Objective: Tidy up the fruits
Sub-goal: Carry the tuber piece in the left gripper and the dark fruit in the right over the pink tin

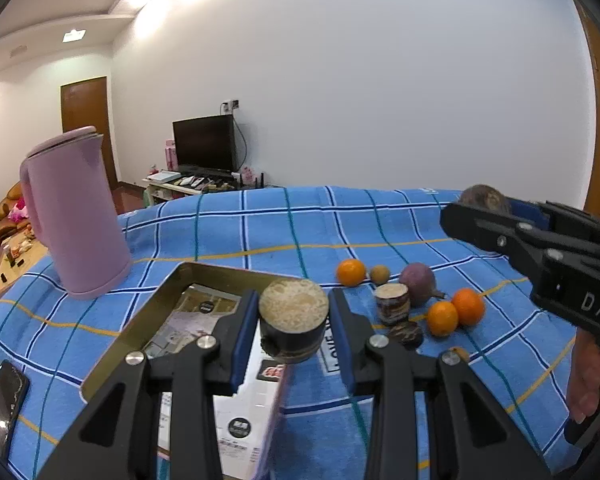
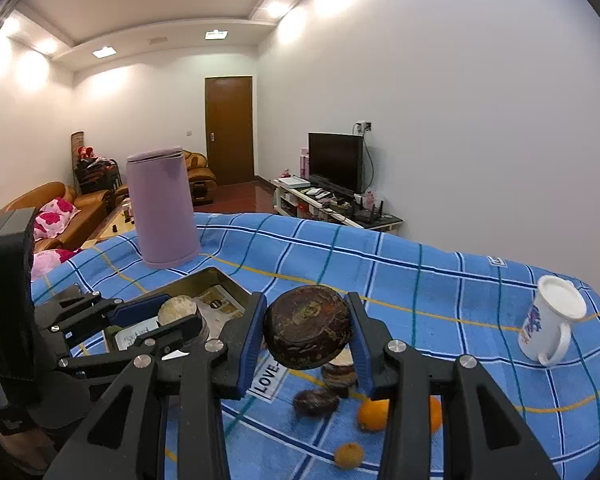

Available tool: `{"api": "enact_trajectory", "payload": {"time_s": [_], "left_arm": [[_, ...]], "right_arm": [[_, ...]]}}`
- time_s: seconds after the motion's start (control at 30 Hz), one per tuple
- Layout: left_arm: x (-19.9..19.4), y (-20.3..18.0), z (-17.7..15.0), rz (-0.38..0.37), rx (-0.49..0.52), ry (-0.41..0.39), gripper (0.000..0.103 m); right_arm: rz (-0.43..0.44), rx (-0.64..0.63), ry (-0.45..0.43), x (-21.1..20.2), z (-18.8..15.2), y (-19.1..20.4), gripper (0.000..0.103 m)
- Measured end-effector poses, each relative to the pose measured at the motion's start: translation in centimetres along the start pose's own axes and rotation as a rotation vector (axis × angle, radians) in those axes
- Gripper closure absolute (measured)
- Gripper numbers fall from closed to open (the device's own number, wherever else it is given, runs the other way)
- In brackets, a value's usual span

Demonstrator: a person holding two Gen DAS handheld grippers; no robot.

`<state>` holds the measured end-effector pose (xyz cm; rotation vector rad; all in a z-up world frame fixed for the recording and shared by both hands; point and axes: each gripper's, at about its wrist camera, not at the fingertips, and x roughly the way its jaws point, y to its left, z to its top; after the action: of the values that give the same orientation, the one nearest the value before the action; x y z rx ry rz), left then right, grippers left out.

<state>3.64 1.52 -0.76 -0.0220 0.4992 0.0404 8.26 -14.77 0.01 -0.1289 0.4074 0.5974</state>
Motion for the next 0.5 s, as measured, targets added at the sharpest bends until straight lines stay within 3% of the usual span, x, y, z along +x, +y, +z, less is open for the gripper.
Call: {"api": "enact_trajectory", "payload": {"time_s": [0.5], "left_arm": [[0.4, 2.7, -0.2, 0.052, -0.028, 0.009, 0.066]], "right_arm": [[0.041, -0.045, 0.019, 2.9, 1.0, 2.6, 0.061]]}}
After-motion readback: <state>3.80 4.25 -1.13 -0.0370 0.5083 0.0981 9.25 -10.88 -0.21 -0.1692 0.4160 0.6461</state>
